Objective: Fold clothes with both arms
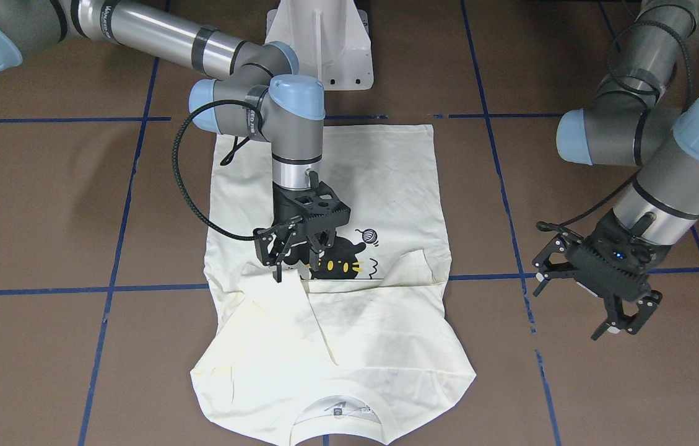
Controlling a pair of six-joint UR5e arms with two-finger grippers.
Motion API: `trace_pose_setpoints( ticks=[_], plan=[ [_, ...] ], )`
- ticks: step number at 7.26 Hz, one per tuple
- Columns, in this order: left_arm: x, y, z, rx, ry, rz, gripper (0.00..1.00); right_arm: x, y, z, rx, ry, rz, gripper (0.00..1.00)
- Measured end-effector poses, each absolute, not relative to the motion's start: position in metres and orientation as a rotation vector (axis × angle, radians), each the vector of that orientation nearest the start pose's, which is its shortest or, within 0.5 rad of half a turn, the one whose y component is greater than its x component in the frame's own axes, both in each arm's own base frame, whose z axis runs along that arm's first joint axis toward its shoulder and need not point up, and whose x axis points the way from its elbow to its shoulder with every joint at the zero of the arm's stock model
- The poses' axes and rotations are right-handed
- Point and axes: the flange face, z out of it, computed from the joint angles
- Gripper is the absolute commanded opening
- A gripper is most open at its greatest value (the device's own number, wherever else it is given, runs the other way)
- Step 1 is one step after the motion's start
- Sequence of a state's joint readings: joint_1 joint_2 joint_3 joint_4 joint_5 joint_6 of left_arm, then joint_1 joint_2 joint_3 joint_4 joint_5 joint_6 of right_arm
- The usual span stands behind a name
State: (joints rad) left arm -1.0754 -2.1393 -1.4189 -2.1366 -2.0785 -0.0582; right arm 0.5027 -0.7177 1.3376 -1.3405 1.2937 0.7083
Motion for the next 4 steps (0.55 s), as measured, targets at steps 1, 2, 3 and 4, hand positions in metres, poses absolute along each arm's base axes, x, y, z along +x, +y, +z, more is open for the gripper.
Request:
trace_pose_setpoints(
  ticks=[1, 2, 3, 4],
  plan=[
    [0.265, -0.669, 0.328, 0.81, 0.723, 0.643, 1.0, -0.61, -0.513, 0.206, 0.745, -0.47, -0.225, 0.58],
    [0.265, -0.669, 0.328, 0.809, 0.723, 0.643, 1.0, -0.614, -0.51, 0.211, 0.751, -0.452, -0.238, 0.58],
    [0.265, -0.669, 0.328, 0.809, 0.723, 0.643, 1.0, -0.618, -0.505, 0.215, 0.756, -0.437, -0.253, 0.57],
    [0.265, -0.669, 0.328, 0.809, 0.723, 0.643, 1.0, -0.62, -0.502, 0.218, 0.757, -0.429, -0.263, 0.55]
  ],
)
